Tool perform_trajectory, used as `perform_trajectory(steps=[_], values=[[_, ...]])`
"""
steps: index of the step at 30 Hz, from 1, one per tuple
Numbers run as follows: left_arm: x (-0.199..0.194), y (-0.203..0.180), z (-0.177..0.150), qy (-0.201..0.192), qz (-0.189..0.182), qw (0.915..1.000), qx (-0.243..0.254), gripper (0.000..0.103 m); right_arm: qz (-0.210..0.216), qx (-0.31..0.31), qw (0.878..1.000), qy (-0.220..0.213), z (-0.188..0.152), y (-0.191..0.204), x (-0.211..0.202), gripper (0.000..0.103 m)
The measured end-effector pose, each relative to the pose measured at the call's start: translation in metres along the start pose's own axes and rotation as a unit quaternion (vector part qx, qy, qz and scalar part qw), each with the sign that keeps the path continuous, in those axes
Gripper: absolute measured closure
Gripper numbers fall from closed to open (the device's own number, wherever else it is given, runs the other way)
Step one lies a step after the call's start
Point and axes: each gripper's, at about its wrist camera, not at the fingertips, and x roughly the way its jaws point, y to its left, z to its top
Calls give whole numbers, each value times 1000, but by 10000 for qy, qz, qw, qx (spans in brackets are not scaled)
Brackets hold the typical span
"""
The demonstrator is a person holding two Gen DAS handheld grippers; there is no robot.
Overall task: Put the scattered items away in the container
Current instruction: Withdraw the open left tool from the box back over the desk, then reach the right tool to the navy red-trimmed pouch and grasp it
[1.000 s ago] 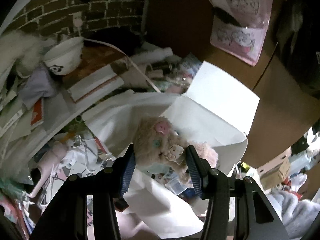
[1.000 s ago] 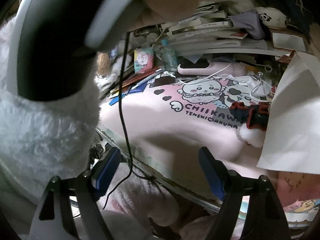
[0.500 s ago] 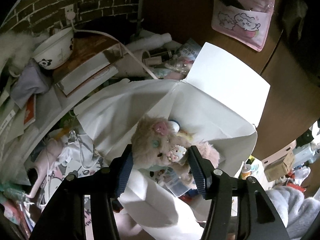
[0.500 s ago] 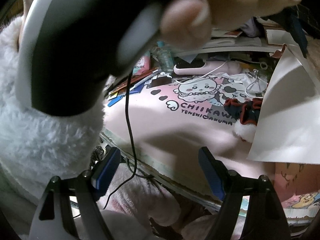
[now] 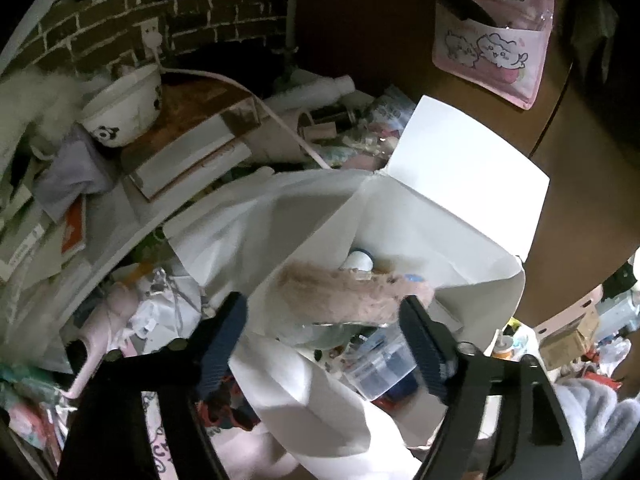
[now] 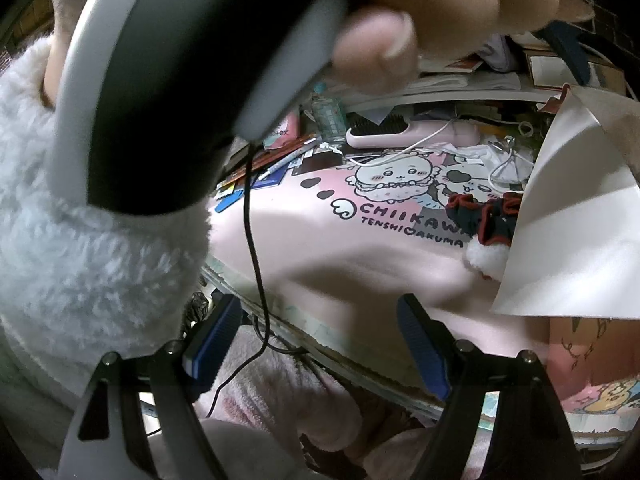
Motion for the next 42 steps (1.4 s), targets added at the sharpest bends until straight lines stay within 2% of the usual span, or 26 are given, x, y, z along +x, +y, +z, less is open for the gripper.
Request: perform_trajectory(steps=[6,10,14,16,20,23,25,27,33,37,42], values=[[-11,6,1,-215,-85,9997,-108,18,-27,46,10000,-10,-2,0,0,25],[-25,10,2,-494,67,9986,-196,16,-151,30,9999,-64,-4,0,0,25],[-51,12,-4,-1033,274,9940,-219,15,-316,41,9993,-202,-8,1,0,25],[-66,14,-9,-1328,299,9904,-226,10,-403,79,9987,-310,-13,1,1,25],[-92,23,-21,-1702,527,9835,-322,7,-735,13,9947,-717,-26,7,-1,22],[-107,34,-35,-1900,796,9774,-479,7,-1084,-46,9870,-1188,-38,13,-6,17],[-114,42,-47,-2019,1009,9725,-569,6,-1231,11,9834,-1333,-41,13,-5,15],[-119,50,-59,-2042,1134,9703,-630,5,-1360,156,9810,-1374,-44,11,0,9],[-124,76,-105,-2094,1466,9623,-929,5,-1803,99,9751,-1286,-43,10,17,8],[-127,91,-134,-2174,1513,9570,-1184,5,-2323,-34,9621,-1430,-38,12,23,8],[-135,107,-161,-2384,1290,9506,-1515,5,-3006,-55,9407,-1572,-22,8,32,8]])
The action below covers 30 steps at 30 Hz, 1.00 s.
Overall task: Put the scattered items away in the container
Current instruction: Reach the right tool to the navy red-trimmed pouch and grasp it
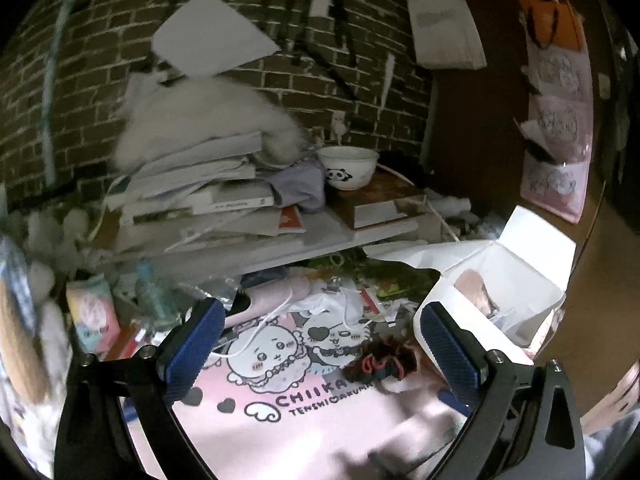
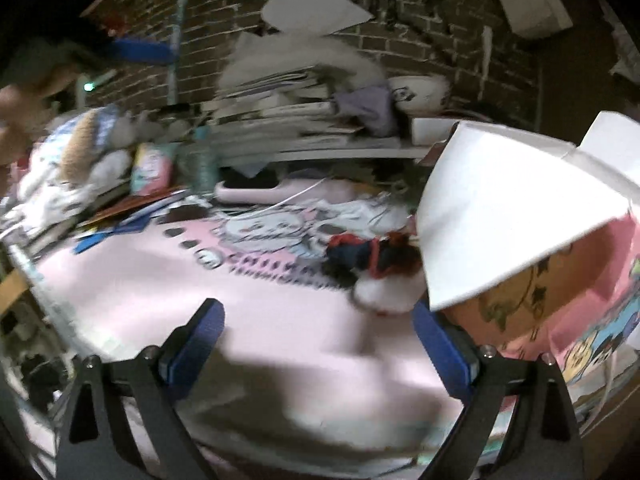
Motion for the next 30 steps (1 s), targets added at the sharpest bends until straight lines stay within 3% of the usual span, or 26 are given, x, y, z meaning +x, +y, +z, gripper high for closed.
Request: perform_trajectory(steps=[7,20,22,24,30], values=[[-10,18,-7,-165,-67,9997,-187,5,-754,-77,9971,29,17,9,26,8],[-5,30,-14,-260,-256,9987,-345,5,-800,645,9938,422,31,-22,64,10],[-3,30,-14,-246,-270,9987,-355,5,-779,553,9946,396,31,-20,64,16],[-2,29,-14,-227,-283,9987,-361,5,-712,501,9951,463,30,-19,67,36],[0,28,-16,-193,-298,9987,-378,5,-528,352,9967,502,26,-17,68,60]])
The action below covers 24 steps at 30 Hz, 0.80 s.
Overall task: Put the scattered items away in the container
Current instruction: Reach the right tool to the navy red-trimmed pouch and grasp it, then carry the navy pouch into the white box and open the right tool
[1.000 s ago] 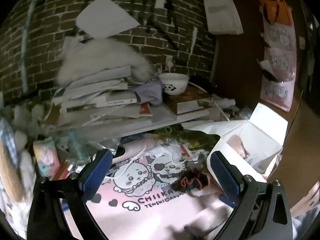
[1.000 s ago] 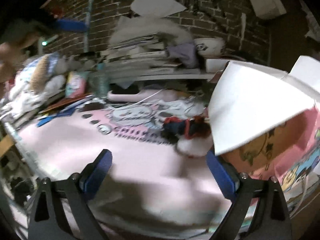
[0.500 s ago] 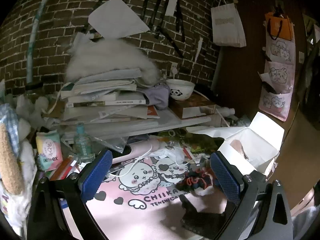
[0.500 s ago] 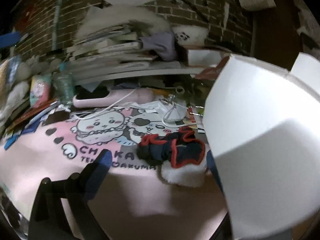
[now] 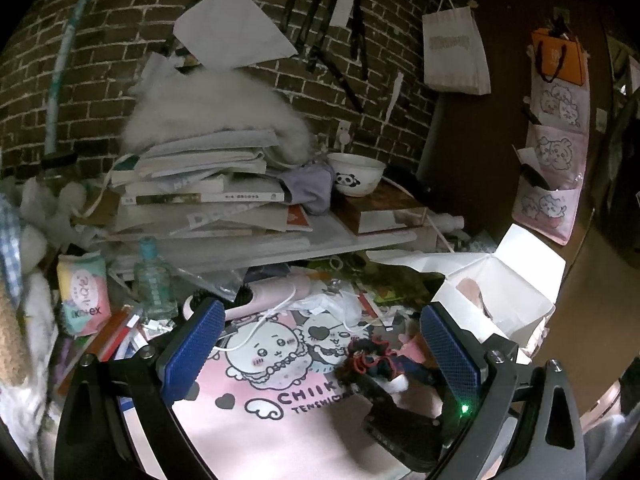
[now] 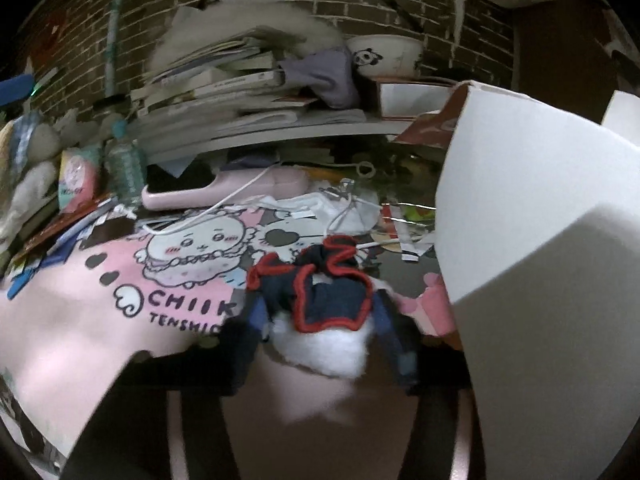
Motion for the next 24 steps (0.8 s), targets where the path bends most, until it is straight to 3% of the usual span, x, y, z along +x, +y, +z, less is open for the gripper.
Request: perform_trajectory(steps=[7,24], values=[[1,0,0,12,9,10000,-22,5,265,-184,9995,-70,-2,11,-6,65],[-22,16,-7,-86,259,9992,-295,5,758,-1038,9907,-442,0,65,-40,65]])
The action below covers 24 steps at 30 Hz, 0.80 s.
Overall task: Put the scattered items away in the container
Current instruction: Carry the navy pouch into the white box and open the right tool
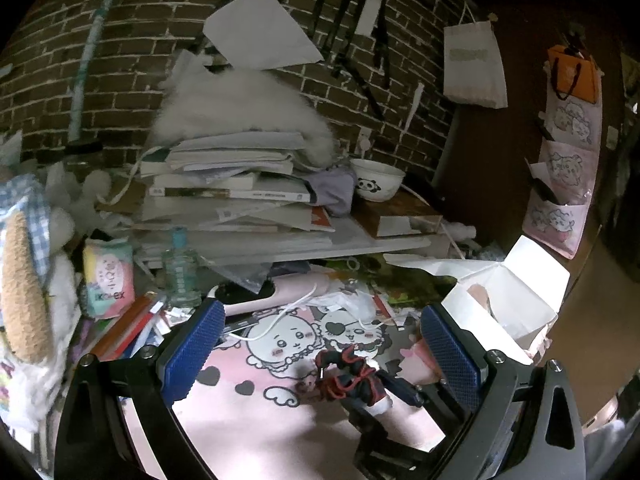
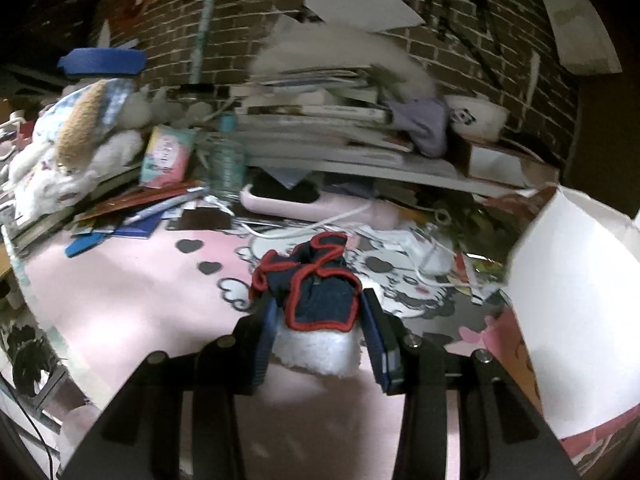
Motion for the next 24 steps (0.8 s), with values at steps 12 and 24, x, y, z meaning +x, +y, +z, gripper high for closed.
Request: perform_trajectory(steps=[12,24], values=[[-18,11,0,-84,203,9996,-184,5,328,-391,9980,-374,25,21,-21,65],[-19,8,-1,-60,171,9996,-229,5,-210,-240,9984,-467,58,-29,-42,65]])
